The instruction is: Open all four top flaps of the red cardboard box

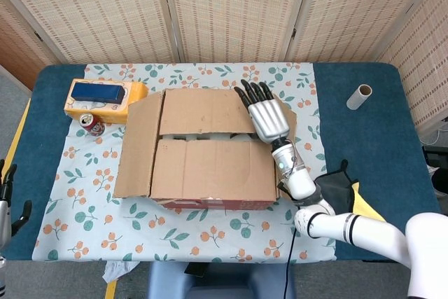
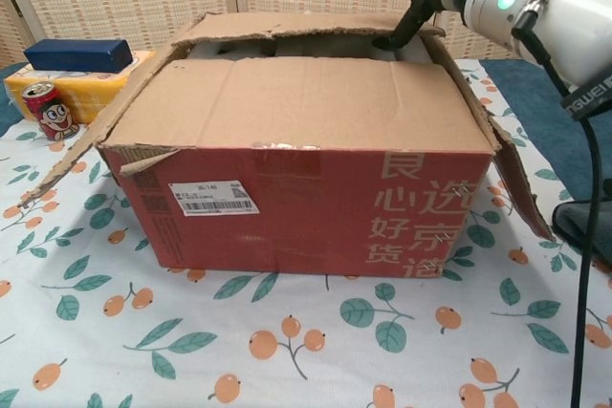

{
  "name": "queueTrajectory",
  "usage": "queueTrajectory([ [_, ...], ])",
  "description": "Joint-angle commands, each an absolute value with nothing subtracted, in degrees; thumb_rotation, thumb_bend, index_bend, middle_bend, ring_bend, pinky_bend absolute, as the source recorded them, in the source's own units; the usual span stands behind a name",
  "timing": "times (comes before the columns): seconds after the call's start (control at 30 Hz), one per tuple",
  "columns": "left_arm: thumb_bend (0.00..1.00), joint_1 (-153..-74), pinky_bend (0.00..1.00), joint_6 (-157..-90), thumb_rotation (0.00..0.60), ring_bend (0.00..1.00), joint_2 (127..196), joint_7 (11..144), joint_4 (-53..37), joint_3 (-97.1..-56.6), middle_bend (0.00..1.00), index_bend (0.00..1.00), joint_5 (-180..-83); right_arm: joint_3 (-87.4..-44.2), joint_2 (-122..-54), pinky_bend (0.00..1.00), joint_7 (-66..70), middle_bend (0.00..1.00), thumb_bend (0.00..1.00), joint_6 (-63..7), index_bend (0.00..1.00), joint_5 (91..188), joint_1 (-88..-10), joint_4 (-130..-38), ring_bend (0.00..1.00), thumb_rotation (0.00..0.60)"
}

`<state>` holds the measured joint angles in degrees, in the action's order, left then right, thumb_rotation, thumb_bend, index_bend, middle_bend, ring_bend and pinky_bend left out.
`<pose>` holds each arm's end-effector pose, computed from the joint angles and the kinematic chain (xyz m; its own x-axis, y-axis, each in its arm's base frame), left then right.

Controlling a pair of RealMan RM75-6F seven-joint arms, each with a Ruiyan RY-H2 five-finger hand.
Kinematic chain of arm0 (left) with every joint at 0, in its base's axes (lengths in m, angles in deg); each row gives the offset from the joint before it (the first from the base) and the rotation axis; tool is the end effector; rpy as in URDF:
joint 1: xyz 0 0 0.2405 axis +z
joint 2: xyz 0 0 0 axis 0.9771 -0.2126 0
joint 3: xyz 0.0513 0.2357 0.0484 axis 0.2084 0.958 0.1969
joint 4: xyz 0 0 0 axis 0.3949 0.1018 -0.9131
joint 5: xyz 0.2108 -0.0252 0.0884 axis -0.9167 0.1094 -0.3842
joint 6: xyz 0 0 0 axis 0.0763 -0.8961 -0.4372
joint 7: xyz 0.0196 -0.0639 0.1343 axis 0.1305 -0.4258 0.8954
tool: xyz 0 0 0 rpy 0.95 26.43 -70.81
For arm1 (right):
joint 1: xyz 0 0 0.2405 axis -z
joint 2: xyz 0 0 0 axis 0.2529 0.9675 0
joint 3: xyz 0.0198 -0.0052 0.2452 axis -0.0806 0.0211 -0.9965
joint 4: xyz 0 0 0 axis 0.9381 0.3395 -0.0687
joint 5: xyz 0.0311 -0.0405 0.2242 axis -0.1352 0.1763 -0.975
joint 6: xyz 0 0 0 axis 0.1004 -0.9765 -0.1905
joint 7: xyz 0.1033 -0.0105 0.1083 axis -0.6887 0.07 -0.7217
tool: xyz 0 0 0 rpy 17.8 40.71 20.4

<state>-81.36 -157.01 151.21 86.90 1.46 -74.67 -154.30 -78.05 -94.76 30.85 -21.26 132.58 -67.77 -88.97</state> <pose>-0.3219 0.1895 0.1470 0.5622 -0.2481 0.7889 0.8250 0.1031 -0.5556 -0.0575 -0.4235 0.0099 0.4102 -0.0064 0.9120 -0.8583 -0.3409 0.3836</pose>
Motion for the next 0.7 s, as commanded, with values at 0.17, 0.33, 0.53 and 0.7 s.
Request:
queueTrajectory([
  [0.17,0.44,-81.11,0.00,-156.47,0.600,0.00,150.56,85.06,1.12,-75.05,0.00,0.00,-154.36,-81.26,-94.30,0.00,31.54,0.00,0.36,-21.60,0.00,129.94,-70.59,-87.44,0.00,0.600],
  [0.33,0.44,-80.79,0.00,-156.49,0.600,0.00,149.97,82.50,1.01,-75.92,0.00,0.00,-153.60,-83.91,-94.19,0.00,33.89,0.00,0.36,-20.49,0.00,125.67,-73.87,-84.76,0.00,0.600],
  [0.53,0.44,-80.72,0.00,-155.70,0.600,0.00,149.03,76.57,0.03,-77.01,0.00,0.00,-152.72,-87.18,-93.38,0.00,35.82,0.00,0.36,-18.20,0.00,119.56,-77.95,-80.38,0.00,0.600],
  [0.7,0.44,-80.37,0.00,-154.56,0.600,0.00,148.75,73.61,-1.55,-78.42,0.00,0.00,-149.95,-88.48,-93.98,0.00,36.62,0.00,0.36,-14.19,0.00,115.24,-82.18,-71.29,0.00,0.600],
])
